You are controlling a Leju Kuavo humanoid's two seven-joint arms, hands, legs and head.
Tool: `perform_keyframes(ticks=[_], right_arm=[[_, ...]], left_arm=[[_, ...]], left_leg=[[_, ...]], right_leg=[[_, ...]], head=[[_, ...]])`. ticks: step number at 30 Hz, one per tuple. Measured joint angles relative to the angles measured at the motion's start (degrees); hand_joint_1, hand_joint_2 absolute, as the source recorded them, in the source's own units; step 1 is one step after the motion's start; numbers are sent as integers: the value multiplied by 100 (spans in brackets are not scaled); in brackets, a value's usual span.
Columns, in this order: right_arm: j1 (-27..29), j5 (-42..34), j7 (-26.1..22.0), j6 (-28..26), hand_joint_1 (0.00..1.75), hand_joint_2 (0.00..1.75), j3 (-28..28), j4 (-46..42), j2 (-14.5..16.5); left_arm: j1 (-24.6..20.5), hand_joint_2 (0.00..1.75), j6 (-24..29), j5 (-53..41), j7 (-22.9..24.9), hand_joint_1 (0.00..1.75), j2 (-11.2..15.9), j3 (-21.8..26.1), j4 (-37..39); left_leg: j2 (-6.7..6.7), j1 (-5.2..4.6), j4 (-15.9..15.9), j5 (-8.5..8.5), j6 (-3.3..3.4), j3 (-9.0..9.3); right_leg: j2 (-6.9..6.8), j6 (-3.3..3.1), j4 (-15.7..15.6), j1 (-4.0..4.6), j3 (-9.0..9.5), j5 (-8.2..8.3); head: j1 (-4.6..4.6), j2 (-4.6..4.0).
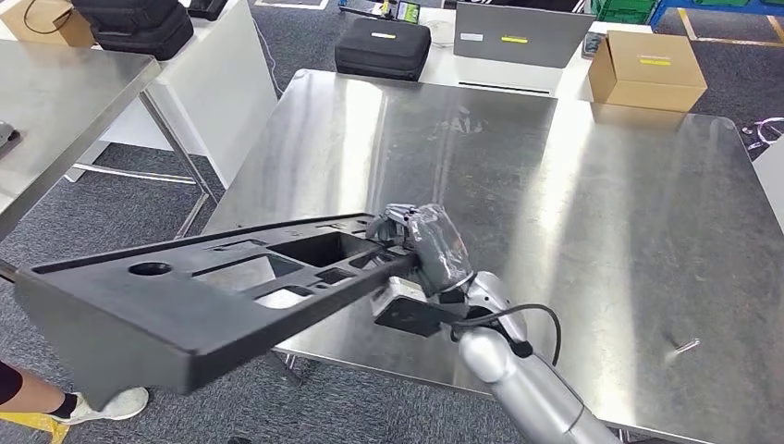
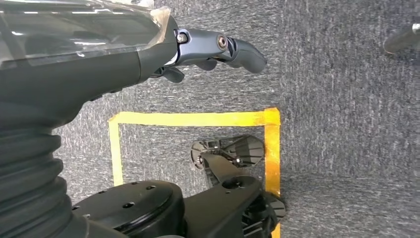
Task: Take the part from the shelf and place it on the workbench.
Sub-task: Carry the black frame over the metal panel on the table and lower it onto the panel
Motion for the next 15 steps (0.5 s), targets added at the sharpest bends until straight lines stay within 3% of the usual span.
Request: perform_keyframes(ticks=[5, 15], right_arm=[[-898, 1075, 369, -325, 166, 175, 399, 1273, 377], [-2083, 1919, 1043, -832, 166, 175, 649, 3689, 888]], left_arm=[[-84, 175, -81, 23, -16, 0, 3, -25, -69], [-141, 175, -74, 62, -9, 0, 2, -137, -101]], left_leg=[[-1, 3, -3, 0, 0, -8], [-1, 0, -5, -2, -2, -25]], right_leg=[[0, 0, -2, 2, -10, -3], [-1, -1, -5, 2, -22, -3]], head=[[0, 0], [-1, 0]])
